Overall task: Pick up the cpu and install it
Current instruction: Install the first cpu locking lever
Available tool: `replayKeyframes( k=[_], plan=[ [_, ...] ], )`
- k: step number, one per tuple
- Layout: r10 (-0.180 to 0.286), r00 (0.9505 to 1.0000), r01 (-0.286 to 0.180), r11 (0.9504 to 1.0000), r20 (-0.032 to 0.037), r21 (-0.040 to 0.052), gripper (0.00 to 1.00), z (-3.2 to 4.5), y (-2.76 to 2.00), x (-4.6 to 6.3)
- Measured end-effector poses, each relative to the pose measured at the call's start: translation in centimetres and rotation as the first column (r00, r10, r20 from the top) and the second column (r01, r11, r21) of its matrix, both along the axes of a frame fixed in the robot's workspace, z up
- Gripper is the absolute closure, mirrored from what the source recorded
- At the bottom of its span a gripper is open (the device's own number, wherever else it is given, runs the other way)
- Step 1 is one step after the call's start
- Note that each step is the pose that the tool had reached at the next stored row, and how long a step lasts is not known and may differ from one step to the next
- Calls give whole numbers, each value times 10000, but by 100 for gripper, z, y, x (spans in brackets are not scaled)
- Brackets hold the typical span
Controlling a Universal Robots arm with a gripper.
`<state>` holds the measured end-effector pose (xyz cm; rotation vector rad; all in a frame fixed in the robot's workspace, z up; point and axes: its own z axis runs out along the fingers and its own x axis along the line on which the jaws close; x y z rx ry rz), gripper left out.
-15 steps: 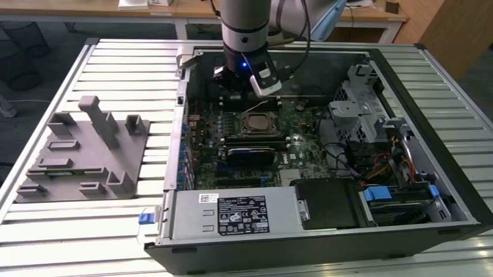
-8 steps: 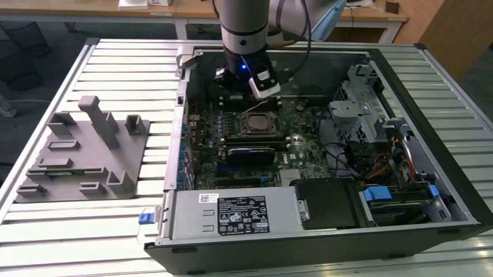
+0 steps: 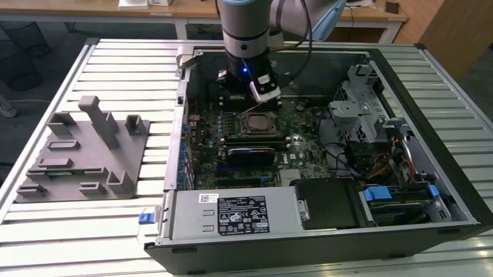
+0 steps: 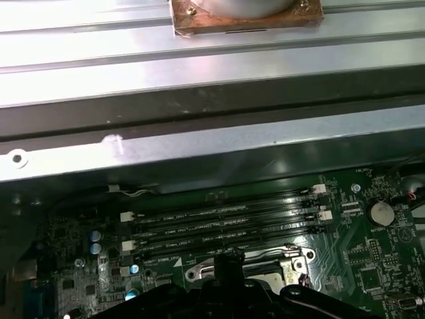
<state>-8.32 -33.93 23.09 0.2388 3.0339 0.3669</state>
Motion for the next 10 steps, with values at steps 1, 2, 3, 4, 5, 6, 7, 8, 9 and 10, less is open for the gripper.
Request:
replayKeyframes(
  k=[1,2,3,4,5,6,7,8,9,10],
  plan=[
    [-19,10000,19,10000,11,18,89,-6,0,7],
    [-34,10000,34,10000,26,35,89,-11,0,16],
    [-43,10000,42,10000,37,35,89,-14,0,33],
    [-49,10000,49,10000,41,37,89,-15,0,50],
    [-59,10000,59,10000,42,37,89,-16,0,65],
    [-74,10000,74,10000,43,30,89,-16,0,76],
    [-106,9999,106,9999,45,9,89,-16,0,80],
    [-163,9999,163,9999,44,-33,89,-16,0,81],
    [-239,9997,240,9997,47,-91,89,-16,0,81],
    [-318,9995,319,9994,51,-147,89,-16,0,81]
  ],
)
